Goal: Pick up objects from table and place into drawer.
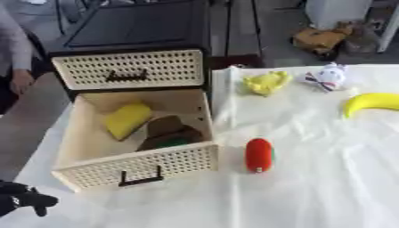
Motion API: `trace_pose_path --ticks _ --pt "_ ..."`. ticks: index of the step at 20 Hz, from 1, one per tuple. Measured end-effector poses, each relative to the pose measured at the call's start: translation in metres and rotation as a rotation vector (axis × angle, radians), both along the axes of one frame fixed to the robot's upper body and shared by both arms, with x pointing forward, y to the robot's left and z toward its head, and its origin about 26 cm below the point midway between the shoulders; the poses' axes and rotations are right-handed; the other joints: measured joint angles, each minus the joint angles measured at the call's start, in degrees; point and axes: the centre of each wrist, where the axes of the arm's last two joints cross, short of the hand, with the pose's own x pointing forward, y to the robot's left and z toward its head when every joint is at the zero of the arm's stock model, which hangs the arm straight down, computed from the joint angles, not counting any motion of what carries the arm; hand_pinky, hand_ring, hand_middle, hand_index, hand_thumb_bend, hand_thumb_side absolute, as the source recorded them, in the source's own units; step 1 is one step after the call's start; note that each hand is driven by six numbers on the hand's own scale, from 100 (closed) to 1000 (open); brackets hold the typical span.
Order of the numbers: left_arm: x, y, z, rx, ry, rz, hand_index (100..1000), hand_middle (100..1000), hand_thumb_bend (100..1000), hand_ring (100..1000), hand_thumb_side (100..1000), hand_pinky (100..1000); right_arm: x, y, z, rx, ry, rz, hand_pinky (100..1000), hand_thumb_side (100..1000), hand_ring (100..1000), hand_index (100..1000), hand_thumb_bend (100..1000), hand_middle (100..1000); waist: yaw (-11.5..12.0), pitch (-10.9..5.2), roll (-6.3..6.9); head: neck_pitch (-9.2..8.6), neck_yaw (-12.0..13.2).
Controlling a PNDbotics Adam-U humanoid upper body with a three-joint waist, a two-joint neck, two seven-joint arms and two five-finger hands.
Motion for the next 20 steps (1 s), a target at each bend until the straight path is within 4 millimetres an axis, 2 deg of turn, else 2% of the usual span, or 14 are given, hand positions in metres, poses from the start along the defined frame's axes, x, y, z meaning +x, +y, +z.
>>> trace_pose_path --ticks 8,9,10,20 --pt "0.001 -0.013 -0.004 0.009 0.046 0.027 929 648 100 100 943 100 0.001 0.001 -0.002 0.009 0.010 0.004 515 1000 743 733 328 570 -0.8 0.47 -0.22 -0.55 0.9" --pt "0.002 -0.015 -0.003 0.008 0.062 0.029 929 663 100 100 917 100 0.001 0.001 -0.002 0.012 0.011 0.004 515 1000 743 732 330 570 -0.9 0.53 -0.26 -0.58 1.0" --pt "0.002 -0.016 -0.003 0.007 0.077 0.031 930 670 100 100 943 100 0.001 0.001 -0.002 0.015 0.011 0.004 515 1000 743 732 330 570 -1.1 0.60 -0.32 -0.60 1.2" --pt "0.008 -0.029 0.007 -0.005 0.191 0.012 960 686 100 100 945 100 0.001 -0.001 -0.004 0.034 0.025 -0.003 515 1000 744 732 341 569 -1.8 1.13 -0.47 -1.14 1.8"
